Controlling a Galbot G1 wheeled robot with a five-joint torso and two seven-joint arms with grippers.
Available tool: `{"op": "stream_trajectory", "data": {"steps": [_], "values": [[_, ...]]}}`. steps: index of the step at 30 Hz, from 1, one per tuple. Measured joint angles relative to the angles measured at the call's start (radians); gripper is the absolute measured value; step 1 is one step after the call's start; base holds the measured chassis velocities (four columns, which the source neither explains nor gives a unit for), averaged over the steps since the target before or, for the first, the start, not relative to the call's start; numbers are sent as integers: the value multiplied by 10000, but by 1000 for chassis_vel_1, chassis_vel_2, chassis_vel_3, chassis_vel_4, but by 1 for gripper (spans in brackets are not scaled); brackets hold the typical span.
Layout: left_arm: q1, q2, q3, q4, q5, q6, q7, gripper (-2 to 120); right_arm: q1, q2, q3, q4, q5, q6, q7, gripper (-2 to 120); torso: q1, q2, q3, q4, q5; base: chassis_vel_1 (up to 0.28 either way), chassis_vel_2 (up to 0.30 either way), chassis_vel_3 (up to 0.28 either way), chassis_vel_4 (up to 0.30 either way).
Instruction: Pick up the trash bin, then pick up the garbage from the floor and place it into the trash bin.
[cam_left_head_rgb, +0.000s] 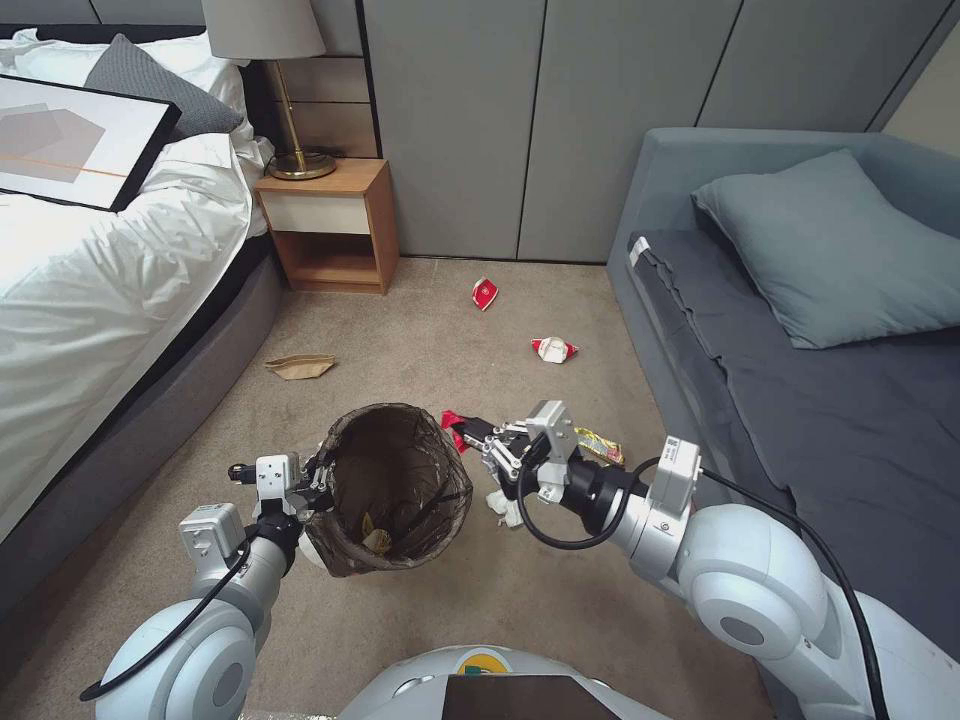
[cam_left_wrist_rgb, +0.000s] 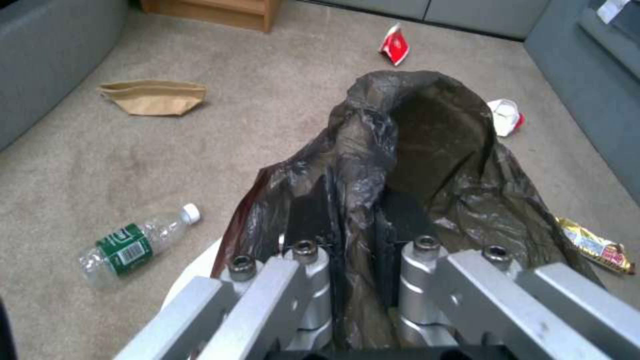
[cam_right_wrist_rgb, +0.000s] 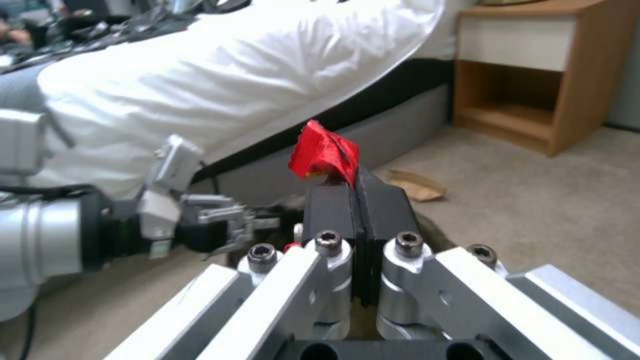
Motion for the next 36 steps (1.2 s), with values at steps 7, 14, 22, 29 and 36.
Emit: {"op": "stream_trajectory", "data": {"steps": [7,14,22,29,36], "values": [[-45,-69,-2,0,17,0,1,8,1301,-221,-1226,-20,585,-443,442,0,0,0,0,1,0,0,0,0,0],[-75,-82,47,0,20,8,5,8,1912,-262,-2201,-46,947,-891,1045,0,0,0,0,-1,0,0,0,0,0],[-80,-118,76,0,25,11,25,8,2495,22,-3181,-440,1139,-1258,1835,0,0,0,0,-1,0,0,0,0,0],[-78,-123,104,0,27,18,53,8,3141,475,-3950,-939,1445,-1482,2562,0,0,0,0,0,0,0,0,0,0],[-81,-173,136,0,54,21,66,8,3548,685,-4186,-1138,1535,-1854,2851,3,0,0,0,-1,-1,0,0,0,0]]}}
